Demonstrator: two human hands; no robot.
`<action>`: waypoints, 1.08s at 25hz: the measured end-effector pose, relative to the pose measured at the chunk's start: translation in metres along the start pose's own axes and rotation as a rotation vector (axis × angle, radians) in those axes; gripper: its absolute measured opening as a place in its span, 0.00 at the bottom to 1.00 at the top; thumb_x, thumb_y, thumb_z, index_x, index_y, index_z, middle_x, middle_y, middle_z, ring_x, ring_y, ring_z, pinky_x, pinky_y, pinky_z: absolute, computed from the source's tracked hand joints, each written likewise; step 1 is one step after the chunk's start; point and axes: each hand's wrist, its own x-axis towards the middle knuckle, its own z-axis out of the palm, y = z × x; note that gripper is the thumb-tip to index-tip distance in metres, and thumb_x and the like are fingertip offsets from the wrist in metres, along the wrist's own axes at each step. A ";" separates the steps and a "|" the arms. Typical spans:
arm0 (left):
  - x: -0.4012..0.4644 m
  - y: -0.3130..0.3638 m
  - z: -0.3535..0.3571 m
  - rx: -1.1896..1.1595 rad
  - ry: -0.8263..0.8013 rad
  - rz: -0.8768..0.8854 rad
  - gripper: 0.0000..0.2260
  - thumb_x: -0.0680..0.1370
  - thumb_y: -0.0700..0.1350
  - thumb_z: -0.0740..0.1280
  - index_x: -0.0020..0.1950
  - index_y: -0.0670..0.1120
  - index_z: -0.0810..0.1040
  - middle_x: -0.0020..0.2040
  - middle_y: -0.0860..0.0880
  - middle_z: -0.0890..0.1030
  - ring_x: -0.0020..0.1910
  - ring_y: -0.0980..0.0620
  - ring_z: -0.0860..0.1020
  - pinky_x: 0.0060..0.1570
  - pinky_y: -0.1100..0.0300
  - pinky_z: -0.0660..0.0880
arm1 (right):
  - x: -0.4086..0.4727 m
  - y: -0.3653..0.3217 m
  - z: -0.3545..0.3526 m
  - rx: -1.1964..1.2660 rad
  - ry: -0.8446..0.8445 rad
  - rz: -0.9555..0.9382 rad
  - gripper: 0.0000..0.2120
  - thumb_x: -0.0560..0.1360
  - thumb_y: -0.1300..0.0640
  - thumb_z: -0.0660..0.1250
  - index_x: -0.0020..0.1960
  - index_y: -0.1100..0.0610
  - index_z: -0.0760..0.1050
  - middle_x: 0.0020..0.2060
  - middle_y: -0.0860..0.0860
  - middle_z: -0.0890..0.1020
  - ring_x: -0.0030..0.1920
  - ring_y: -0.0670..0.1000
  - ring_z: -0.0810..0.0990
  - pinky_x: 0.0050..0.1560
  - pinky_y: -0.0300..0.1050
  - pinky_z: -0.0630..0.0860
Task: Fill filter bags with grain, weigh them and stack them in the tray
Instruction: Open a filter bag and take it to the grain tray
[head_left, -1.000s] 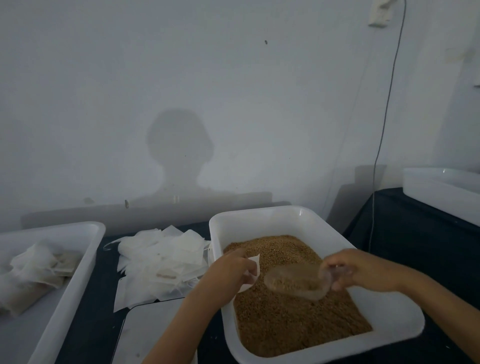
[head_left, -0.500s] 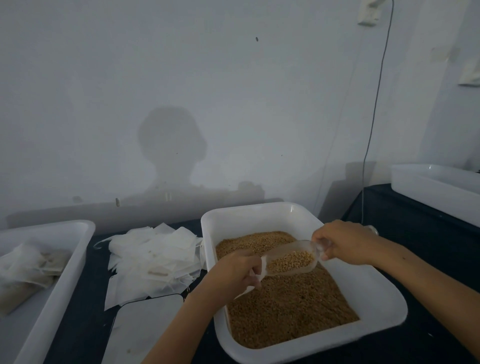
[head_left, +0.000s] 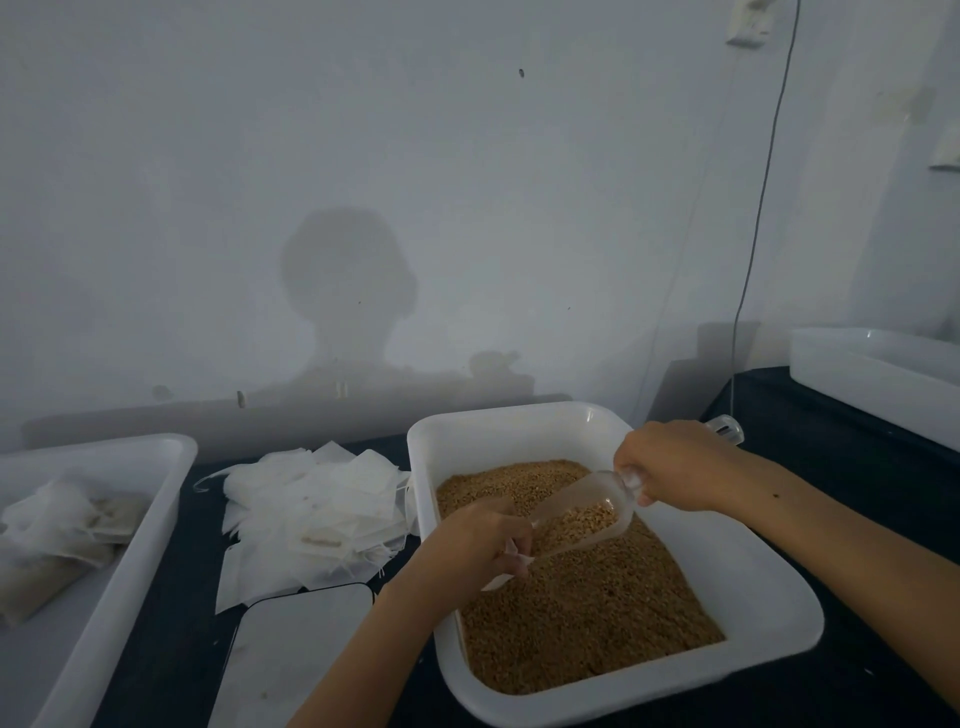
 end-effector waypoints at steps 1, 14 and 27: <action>0.000 0.000 0.000 -0.001 0.001 -0.004 0.06 0.75 0.48 0.69 0.48 0.47 0.80 0.47 0.56 0.72 0.47 0.59 0.67 0.43 0.64 0.63 | 0.000 0.000 0.000 -0.008 0.000 0.000 0.19 0.74 0.60 0.68 0.31 0.46 0.63 0.31 0.43 0.69 0.34 0.44 0.70 0.31 0.35 0.63; -0.003 0.003 -0.004 0.001 0.020 0.002 0.06 0.76 0.46 0.69 0.50 0.44 0.80 0.51 0.50 0.76 0.47 0.60 0.66 0.43 0.66 0.62 | -0.002 0.004 0.000 0.007 -0.005 0.016 0.16 0.74 0.57 0.69 0.33 0.47 0.66 0.32 0.42 0.71 0.35 0.43 0.72 0.35 0.37 0.67; -0.008 -0.002 -0.009 -0.350 0.437 -0.251 0.13 0.76 0.37 0.66 0.36 0.50 0.67 0.42 0.50 0.75 0.41 0.53 0.73 0.42 0.62 0.70 | -0.020 0.026 0.028 0.736 -0.129 0.089 0.05 0.76 0.62 0.66 0.51 0.59 0.72 0.50 0.54 0.76 0.50 0.51 0.76 0.53 0.47 0.75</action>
